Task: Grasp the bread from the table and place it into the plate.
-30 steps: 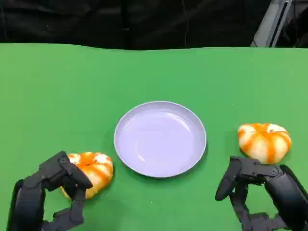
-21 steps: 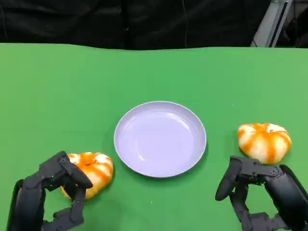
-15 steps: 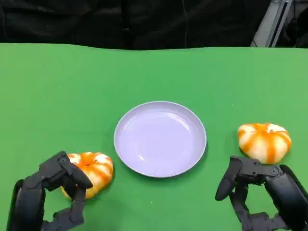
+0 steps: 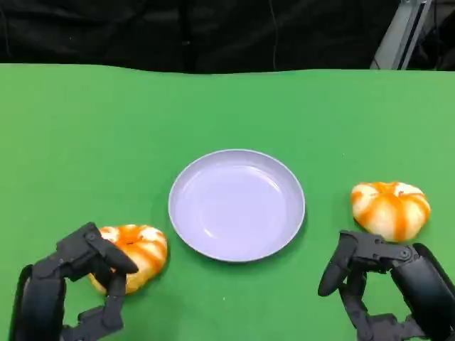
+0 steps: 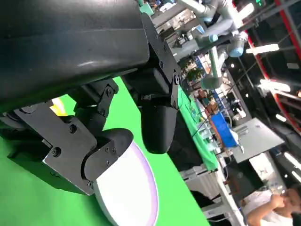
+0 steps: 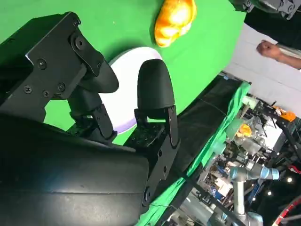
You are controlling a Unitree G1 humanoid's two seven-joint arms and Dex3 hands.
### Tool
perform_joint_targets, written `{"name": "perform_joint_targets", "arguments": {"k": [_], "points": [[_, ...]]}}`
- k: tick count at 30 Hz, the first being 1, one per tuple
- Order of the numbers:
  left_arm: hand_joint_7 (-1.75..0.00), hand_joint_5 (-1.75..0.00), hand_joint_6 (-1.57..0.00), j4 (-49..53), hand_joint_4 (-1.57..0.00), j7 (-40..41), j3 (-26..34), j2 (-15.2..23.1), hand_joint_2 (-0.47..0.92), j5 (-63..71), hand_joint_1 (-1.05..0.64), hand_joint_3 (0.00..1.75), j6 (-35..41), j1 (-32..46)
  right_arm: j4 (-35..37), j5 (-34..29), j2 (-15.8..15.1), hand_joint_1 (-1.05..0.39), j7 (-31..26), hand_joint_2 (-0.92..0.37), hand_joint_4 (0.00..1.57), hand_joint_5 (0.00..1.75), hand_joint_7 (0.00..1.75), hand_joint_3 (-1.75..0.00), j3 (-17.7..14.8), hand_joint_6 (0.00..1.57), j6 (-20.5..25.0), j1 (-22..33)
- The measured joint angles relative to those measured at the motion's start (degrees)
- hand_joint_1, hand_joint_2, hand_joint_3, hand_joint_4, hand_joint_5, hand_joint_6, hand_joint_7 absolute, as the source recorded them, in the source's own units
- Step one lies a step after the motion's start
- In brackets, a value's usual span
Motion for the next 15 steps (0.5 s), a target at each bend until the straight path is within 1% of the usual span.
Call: {"name": "perform_joint_targets", "arguments": {"k": [1,2,3,4,5,6,7,8,9,11,13,15], "points": [[-0.49,-0.97,-0.68,0.57,-0.62,0.01,0.04,0.0,0.62,0.0,-0.08,0.71,-0.82,-0.3,0.0,0.0,0.0,0.12,0.0,-0.31,0.85,1.66,1.32,-1.44,0.01,0.81,0.0,0.0],[-0.34,-0.89,-0.71,0.83,-0.61,0.36,0.19,0.0,0.68,0.78,-0.1,0.56,-1.41,-0.48,0.0,-0.03,0.0,0.12,0.0,-0.31,0.85,1.66,1.32,-1.44,0.02,0.81,0.0,0.0],[-0.19,-0.79,-0.72,0.85,-0.6,0.9,0.49,0.02,0.74,2.11,-0.15,0.33,-1.69,-0.5,-0.01,-0.08,0.0,0.11,0.0,-0.31,0.85,1.66,1.32,-1.45,0.04,0.81,0.0,0.0],[-0.12,-0.73,-0.7,0.85,-0.59,1.96,0.89,0.04,0.77,4.05,-0.19,0.21,-1.75,-0.51,-0.03,-0.11,0.0,0.11,0.0,-0.31,0.85,1.66,1.32,-1.45,0.04,0.81,0.01,0.01],[-0.07,-0.7,-0.68,0.86,-0.56,3.32,1.32,0.08,0.79,6.47,-0.23,0.14,-1.76,-0.5,-0.08,-0.12,0.0,0.11,0.0,-0.31,0.85,1.66,1.32,-1.45,0.04,0.81,0.04,0.02],[-0.03,-0.64,-0.62,0.85,-0.5,4.81,1.86,0.12,0.8,9.09,-0.3,0.08,-1.77,-0.49,-0.17,-0.12,0.0,0.11,0.0,-0.31,0.85,1.66,1.32,-1.44,0.05,0.81,0.11,0.03],[-0.02,-0.63,-0.6,0.84,-0.48,6.38,2.38,0.27,0.8,11.84,-0.33,0.06,-1.73,-0.48,-0.23,-0.12,0.0,0.11,0.0,-0.31,0.84,1.66,1.31,-1.44,0.05,0.81,0.14,0.03],[-0.01,-0.59,-0.53,0.84,-0.41,7.74,2.65,0.67,0.81,14.54,-0.37,0.05,-1.66,-0.46,-0.26,-0.15,0.0,0.11,0.0,-0.31,0.85,1.66,1.31,-1.44,0.05,0.81,0.16,0.03],[0.0,-0.55,-0.44,0.78,-0.31,8.89,2.82,1.09,0.81,17.05,-0.43,0.03,-1.45,-0.41,-0.26,-0.2,0.0,0.11,0.0,-0.31,0.85,1.66,1.31,-1.44,0.06,0.81,0.17,0.03],[0.0,-0.51,-0.34,0.18,-0.18,10.4,2.91,2.47,0.81,22.28,-0.47,0.01,0.13,-0.15,-0.28,-0.36,0.0,0.11,0.0,-0.31,0.85,1.67,1.32,-1.44,0.07,0.81,0.17,0.02],[0.0,-0.6,-0.27,-0.44,-0.06,11.07,2.82,4.14,0.81,26.79,-0.52,0.0,2.49,0.16,-0.29,-0.57,0.0,0.12,0.0,-0.31,0.85,1.66,1.32,-1.44,0.08,0.81,0.18,0.02],[0.0,-0.64,-0.24,-1.19,-0.01,11.3,2.35,5.54,0.82,29.94,-0.57,0.0,5.33,0.46,-0.28,-0.58,0.01,0.12,0.0,-0.31,0.85,1.65,1.32,-1.44,0.1,0.81,0.18,0.02]]}}
